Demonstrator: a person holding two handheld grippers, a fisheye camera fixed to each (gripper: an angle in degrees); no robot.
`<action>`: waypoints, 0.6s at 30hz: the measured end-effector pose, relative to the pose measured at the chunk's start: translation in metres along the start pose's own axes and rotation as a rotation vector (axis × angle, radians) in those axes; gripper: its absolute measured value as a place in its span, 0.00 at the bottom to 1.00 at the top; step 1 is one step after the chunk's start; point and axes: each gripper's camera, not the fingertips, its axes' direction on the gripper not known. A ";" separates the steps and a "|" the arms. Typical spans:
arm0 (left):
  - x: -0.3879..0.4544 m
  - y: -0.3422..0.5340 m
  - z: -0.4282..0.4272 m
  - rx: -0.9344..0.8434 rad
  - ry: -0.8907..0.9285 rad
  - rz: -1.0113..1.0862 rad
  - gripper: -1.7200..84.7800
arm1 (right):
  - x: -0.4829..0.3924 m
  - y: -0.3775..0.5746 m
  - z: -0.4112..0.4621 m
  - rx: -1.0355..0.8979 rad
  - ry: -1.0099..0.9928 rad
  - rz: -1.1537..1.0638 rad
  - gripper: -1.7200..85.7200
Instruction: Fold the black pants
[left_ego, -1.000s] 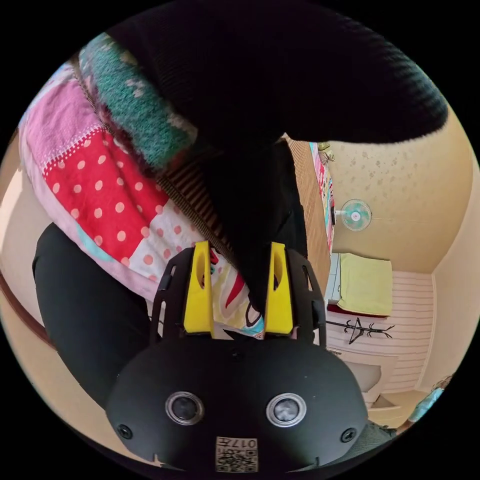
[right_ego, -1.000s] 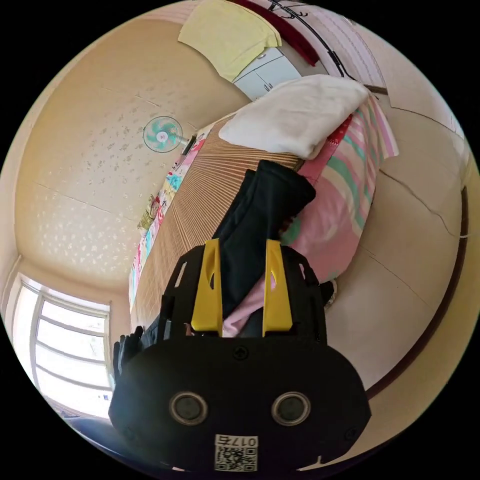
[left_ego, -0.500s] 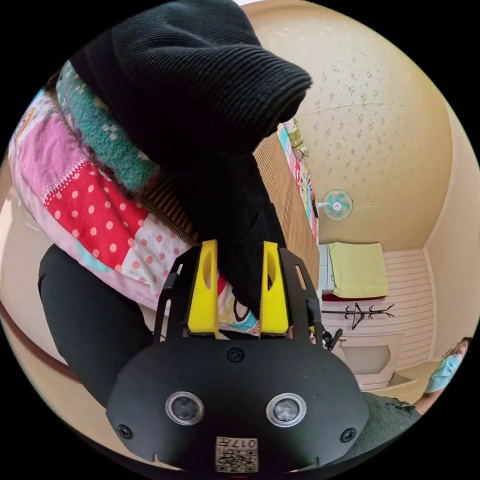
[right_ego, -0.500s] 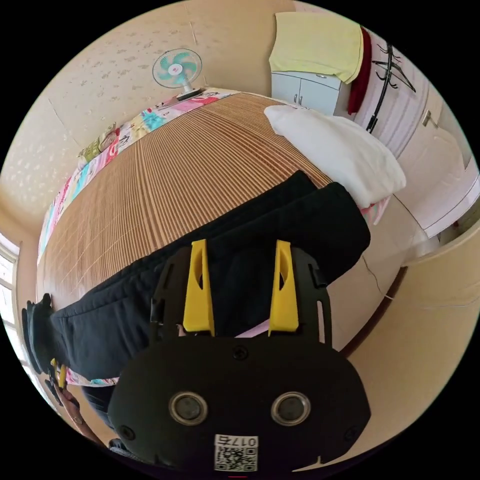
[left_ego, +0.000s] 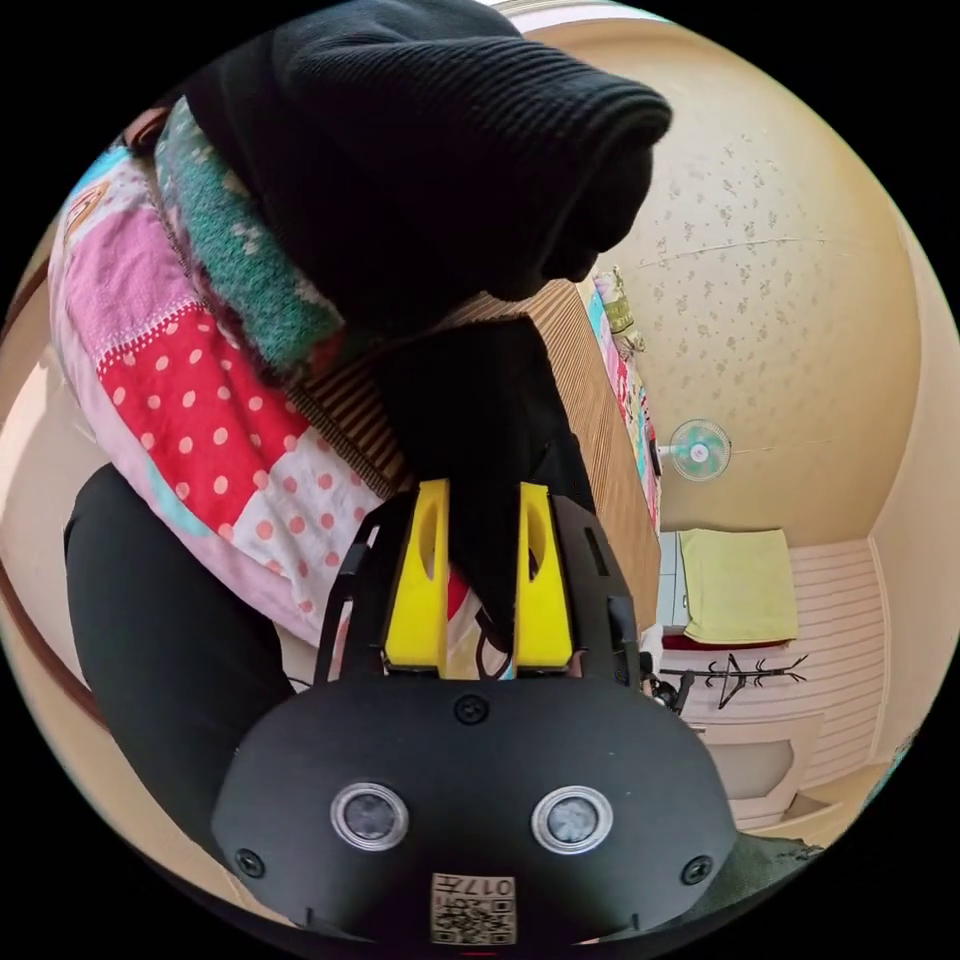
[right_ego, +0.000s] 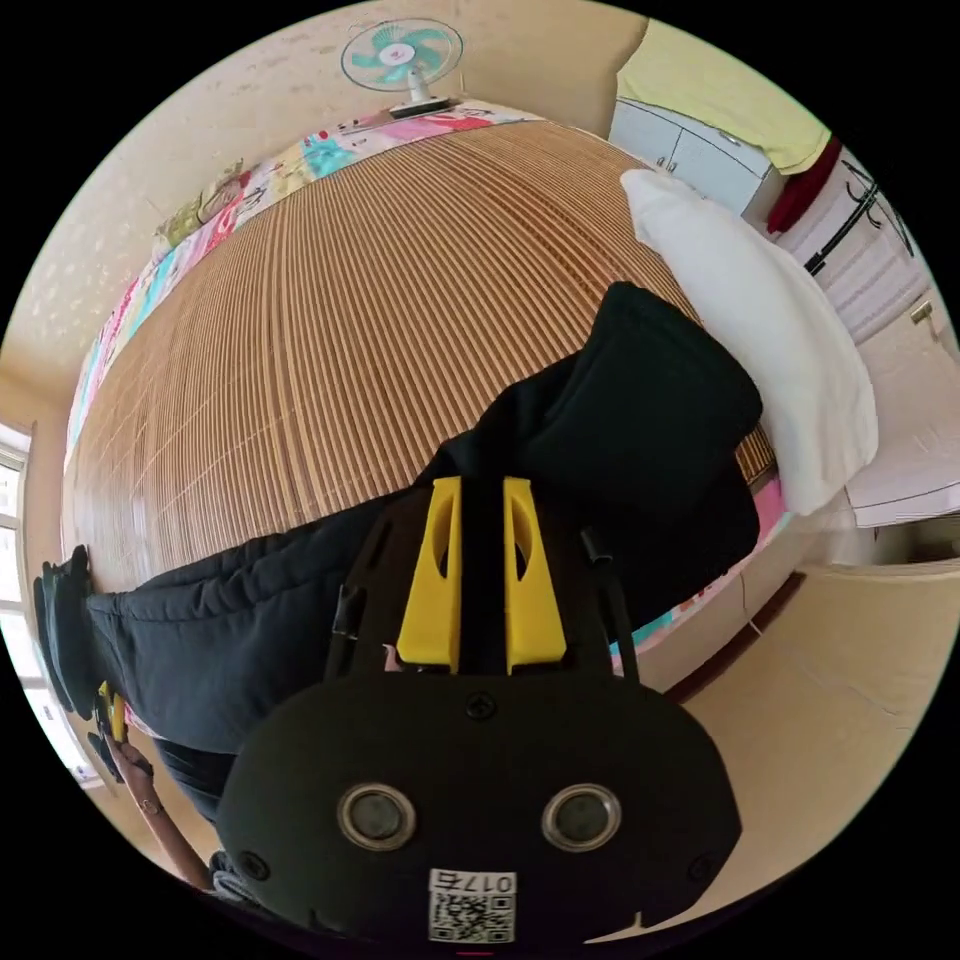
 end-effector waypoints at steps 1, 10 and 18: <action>0.002 -0.002 0.001 -0.008 -0.023 0.016 0.13 | 0.001 0.005 -0.009 0.034 -0.034 -0.003 0.12; -0.004 -0.009 -0.016 0.027 0.415 0.180 0.02 | -0.085 0.127 -0.020 0.107 -0.543 -0.362 0.08; -0.107 0.061 -0.024 0.122 0.273 -0.254 0.08 | -0.220 0.179 0.034 -0.146 -0.413 -0.721 0.03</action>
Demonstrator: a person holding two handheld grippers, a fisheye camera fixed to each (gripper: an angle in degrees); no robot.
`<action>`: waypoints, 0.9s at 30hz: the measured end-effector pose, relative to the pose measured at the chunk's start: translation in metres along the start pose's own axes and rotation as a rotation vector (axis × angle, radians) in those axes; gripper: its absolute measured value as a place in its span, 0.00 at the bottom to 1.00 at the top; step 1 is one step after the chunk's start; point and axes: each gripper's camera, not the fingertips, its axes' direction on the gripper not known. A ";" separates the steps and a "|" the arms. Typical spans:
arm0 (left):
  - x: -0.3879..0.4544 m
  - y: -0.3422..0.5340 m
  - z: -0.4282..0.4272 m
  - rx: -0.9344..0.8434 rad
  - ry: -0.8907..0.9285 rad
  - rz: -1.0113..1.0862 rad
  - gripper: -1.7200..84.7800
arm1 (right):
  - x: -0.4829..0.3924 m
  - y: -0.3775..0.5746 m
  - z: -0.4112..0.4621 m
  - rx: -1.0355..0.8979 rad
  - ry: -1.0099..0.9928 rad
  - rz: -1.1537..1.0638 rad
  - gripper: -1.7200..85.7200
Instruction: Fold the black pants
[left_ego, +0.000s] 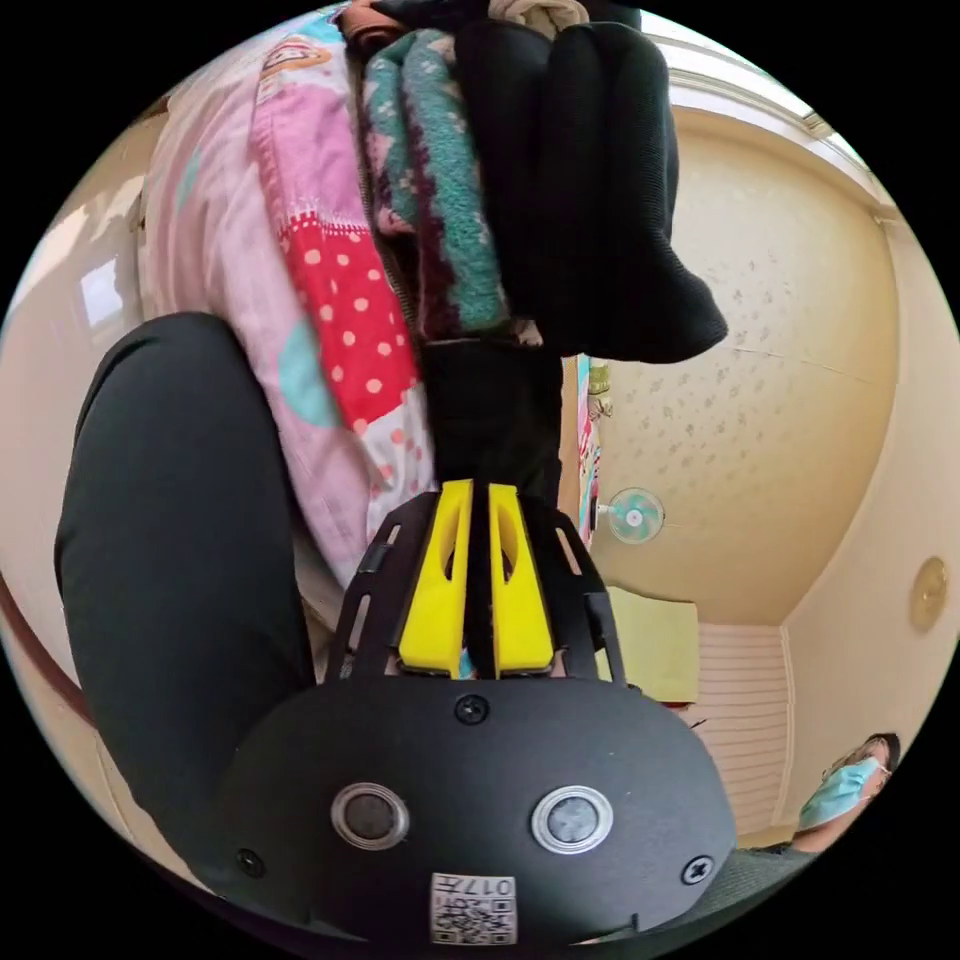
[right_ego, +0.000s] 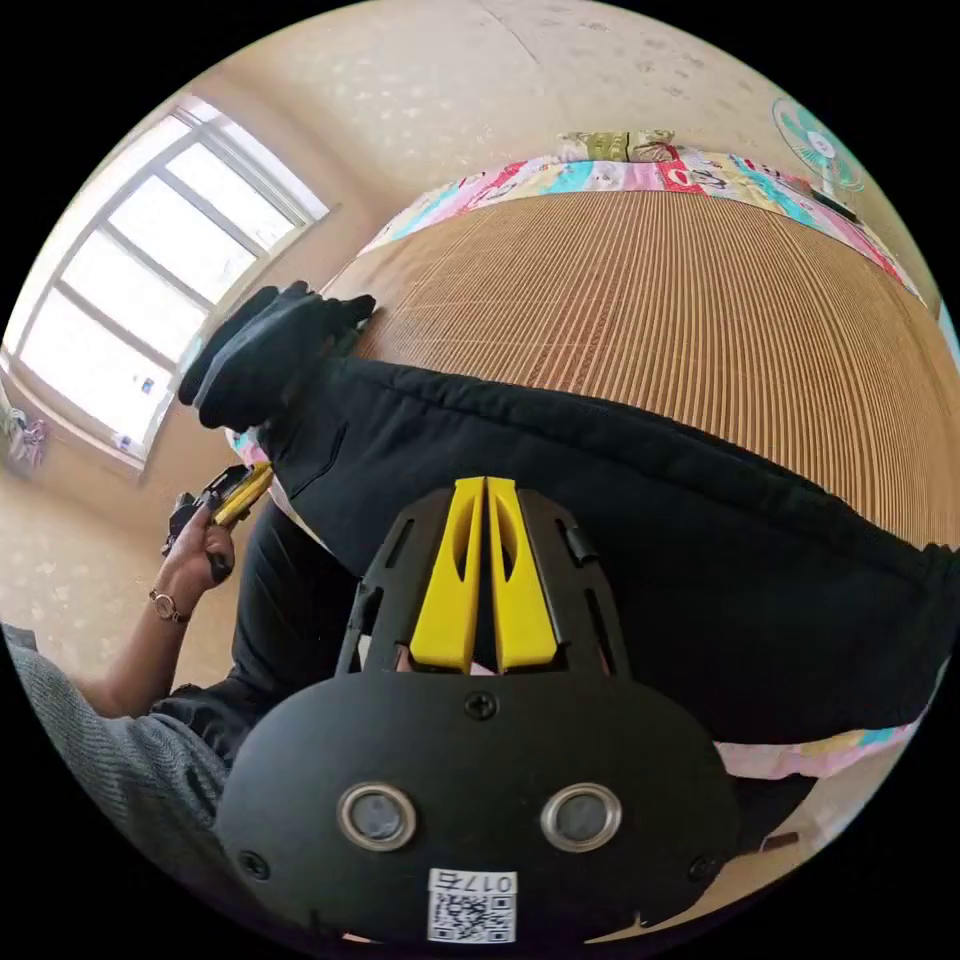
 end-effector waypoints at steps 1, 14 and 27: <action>-0.004 0.003 0.001 0.010 0.054 0.020 0.11 | -0.002 -0.003 0.003 -0.011 0.017 0.004 0.03; 0.107 0.049 0.053 -0.130 0.099 0.462 0.07 | -0.025 -0.008 0.074 0.126 0.004 -0.217 0.02; 0.193 0.298 0.282 -1.005 0.128 1.274 0.09 | 0.143 0.081 -0.047 0.324 -0.247 0.346 0.03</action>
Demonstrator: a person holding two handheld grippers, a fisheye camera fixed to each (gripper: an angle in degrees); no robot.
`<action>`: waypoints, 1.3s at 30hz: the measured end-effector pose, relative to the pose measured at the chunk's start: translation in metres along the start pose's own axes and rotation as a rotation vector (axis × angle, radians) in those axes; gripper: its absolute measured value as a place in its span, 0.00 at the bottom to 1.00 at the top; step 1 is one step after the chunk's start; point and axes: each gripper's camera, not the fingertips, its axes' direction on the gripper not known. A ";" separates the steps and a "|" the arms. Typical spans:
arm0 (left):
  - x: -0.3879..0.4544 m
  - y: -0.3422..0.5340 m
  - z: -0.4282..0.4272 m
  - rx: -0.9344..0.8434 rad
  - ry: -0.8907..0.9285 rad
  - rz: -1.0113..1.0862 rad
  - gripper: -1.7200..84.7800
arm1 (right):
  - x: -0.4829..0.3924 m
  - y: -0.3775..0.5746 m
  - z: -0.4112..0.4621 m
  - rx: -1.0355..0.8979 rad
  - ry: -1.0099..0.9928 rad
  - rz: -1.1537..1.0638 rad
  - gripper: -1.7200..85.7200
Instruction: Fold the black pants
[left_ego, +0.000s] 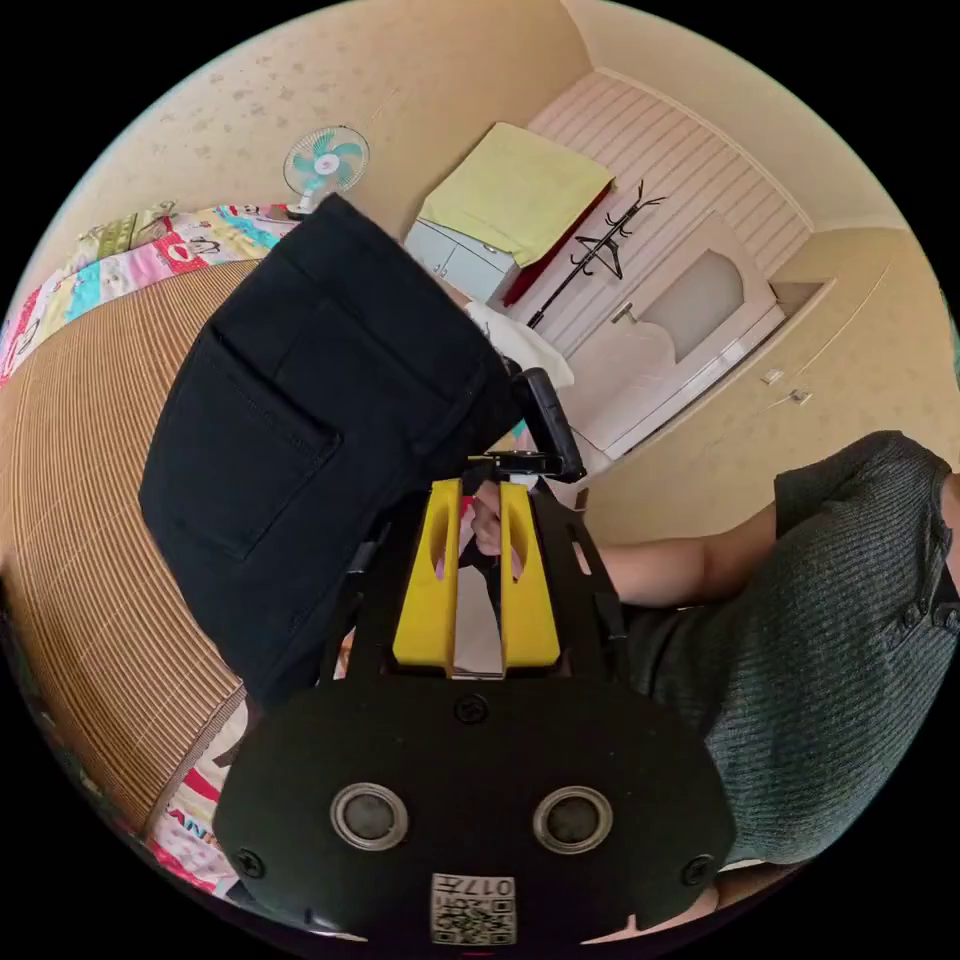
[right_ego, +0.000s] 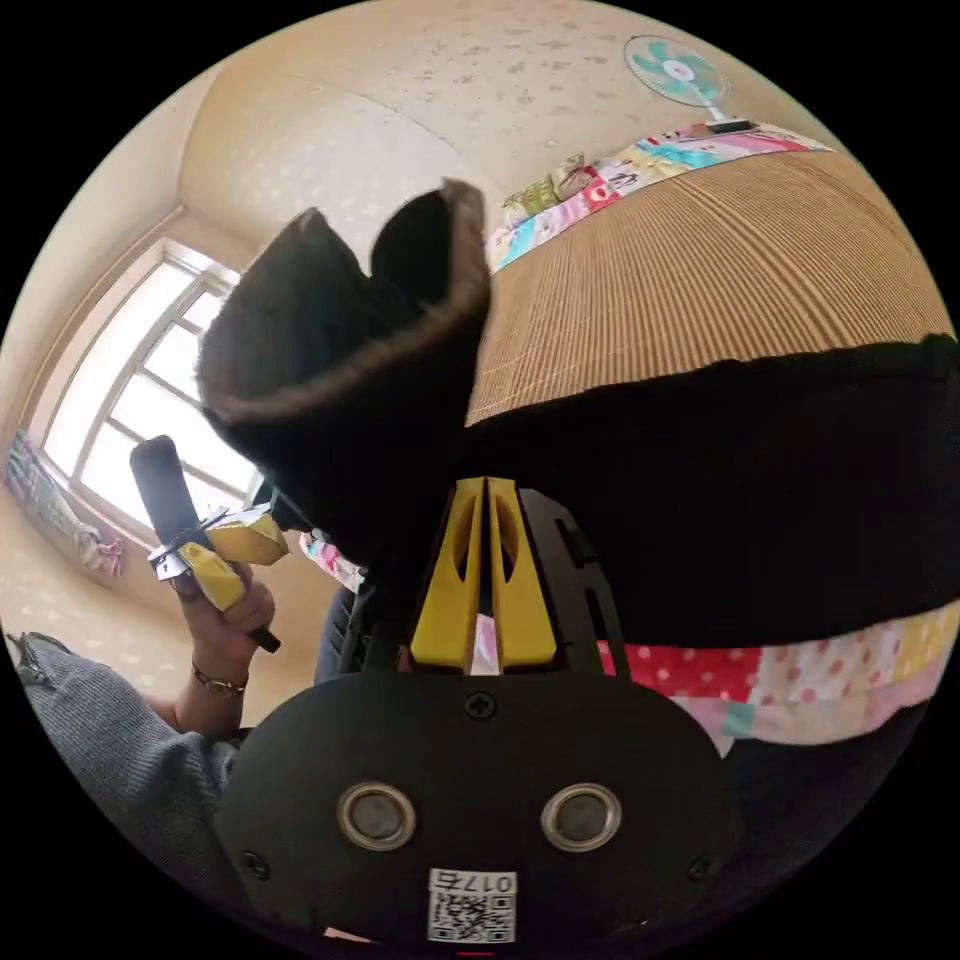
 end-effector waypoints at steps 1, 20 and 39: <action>-0.003 0.010 0.005 0.036 -0.004 -0.005 0.09 | 0.011 0.006 -0.006 -0.015 0.055 0.035 0.03; -0.201 0.177 0.045 0.480 0.625 -0.957 0.14 | -0.079 -0.054 0.076 -0.070 0.857 -0.241 0.02; -0.030 -0.007 0.084 0.110 -0.056 -0.033 0.08 | -0.073 -0.071 0.015 -0.269 -0.371 0.144 0.03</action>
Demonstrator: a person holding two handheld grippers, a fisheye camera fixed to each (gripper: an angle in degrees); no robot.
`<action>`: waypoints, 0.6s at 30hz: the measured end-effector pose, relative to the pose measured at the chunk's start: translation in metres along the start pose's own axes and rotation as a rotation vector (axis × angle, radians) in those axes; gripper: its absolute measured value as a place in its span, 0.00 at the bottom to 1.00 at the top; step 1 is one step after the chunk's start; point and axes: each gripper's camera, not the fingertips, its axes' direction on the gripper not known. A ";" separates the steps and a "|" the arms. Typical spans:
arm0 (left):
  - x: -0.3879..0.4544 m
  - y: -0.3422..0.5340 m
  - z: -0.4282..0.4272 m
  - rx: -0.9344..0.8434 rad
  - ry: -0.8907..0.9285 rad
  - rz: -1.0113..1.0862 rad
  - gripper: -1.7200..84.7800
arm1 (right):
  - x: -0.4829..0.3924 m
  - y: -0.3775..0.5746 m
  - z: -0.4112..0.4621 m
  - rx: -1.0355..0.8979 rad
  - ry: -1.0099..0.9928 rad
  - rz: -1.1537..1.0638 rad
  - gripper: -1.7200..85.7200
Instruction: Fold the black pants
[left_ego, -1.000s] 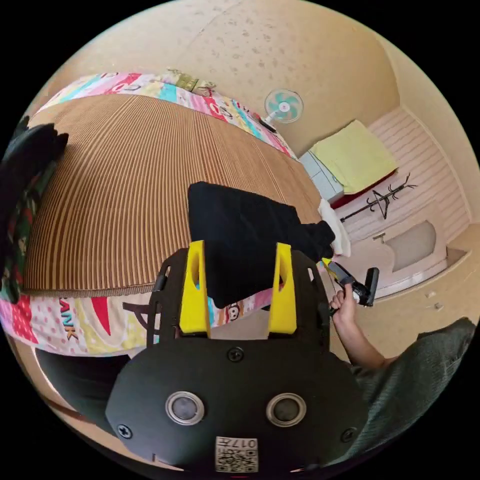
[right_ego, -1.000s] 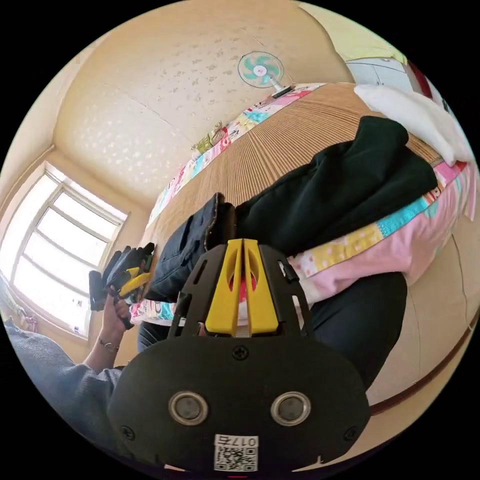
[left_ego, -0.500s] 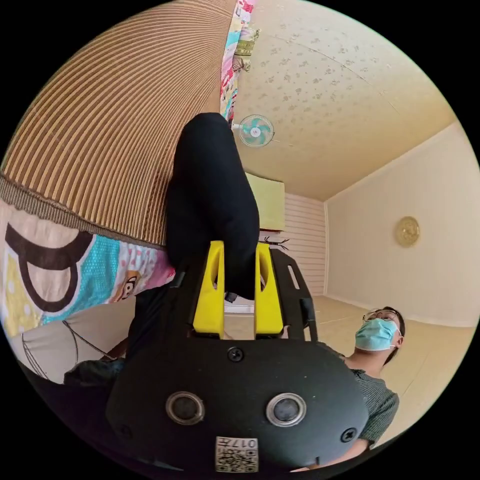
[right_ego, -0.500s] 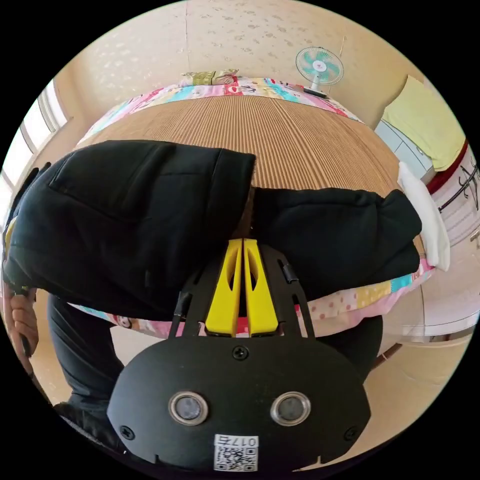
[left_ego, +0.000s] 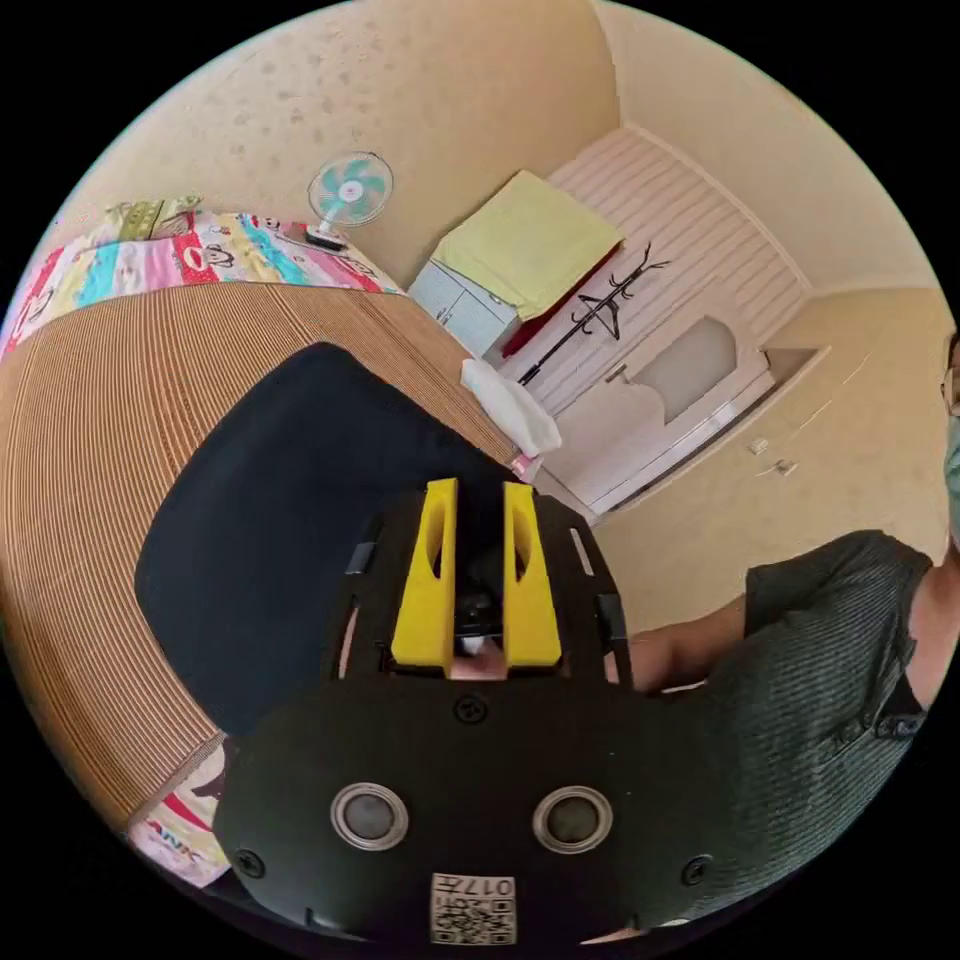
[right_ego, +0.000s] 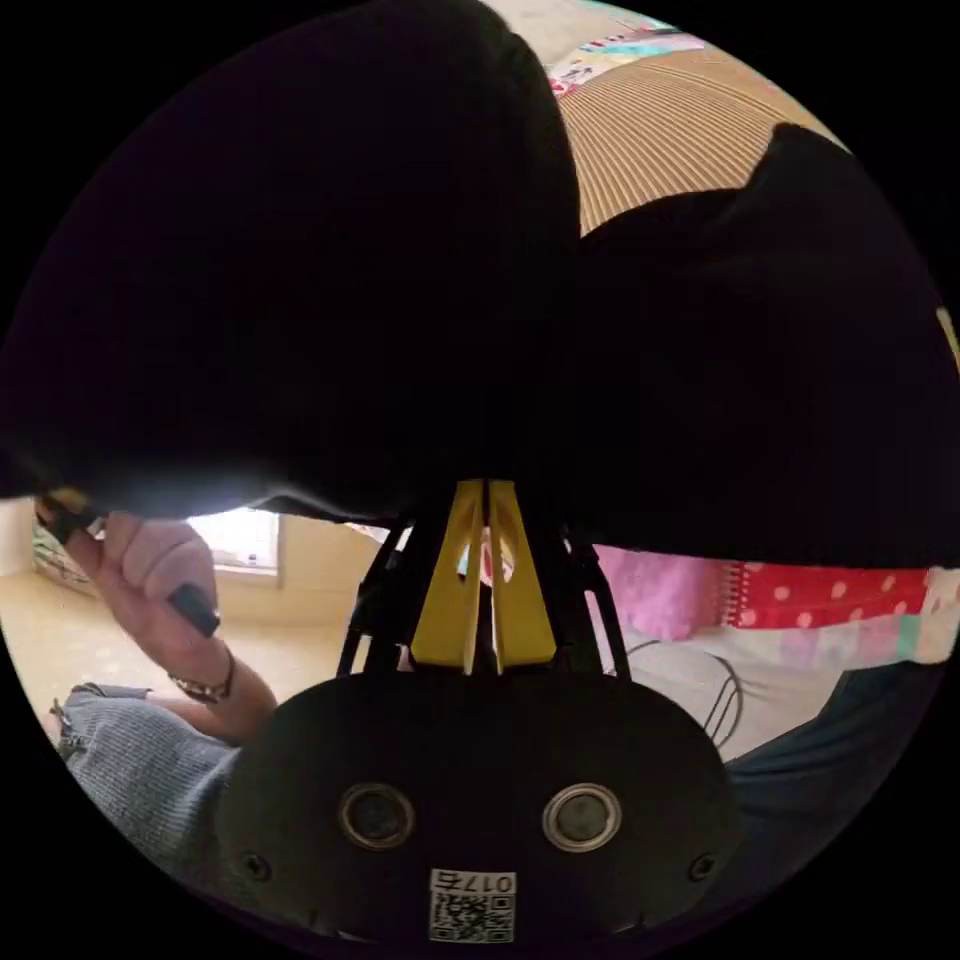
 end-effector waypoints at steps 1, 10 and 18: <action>-0.001 0.008 0.005 0.020 -0.054 0.013 0.07 | 0.010 0.006 -0.010 -0.008 -0.049 0.045 0.03; -0.146 0.102 -0.032 0.106 -0.359 -0.631 0.19 | 0.019 0.024 -0.109 0.208 -0.448 0.057 0.18; -0.133 0.102 0.058 -0.292 0.222 -0.480 0.09 | -0.014 -0.044 -0.225 0.590 -0.042 0.130 0.09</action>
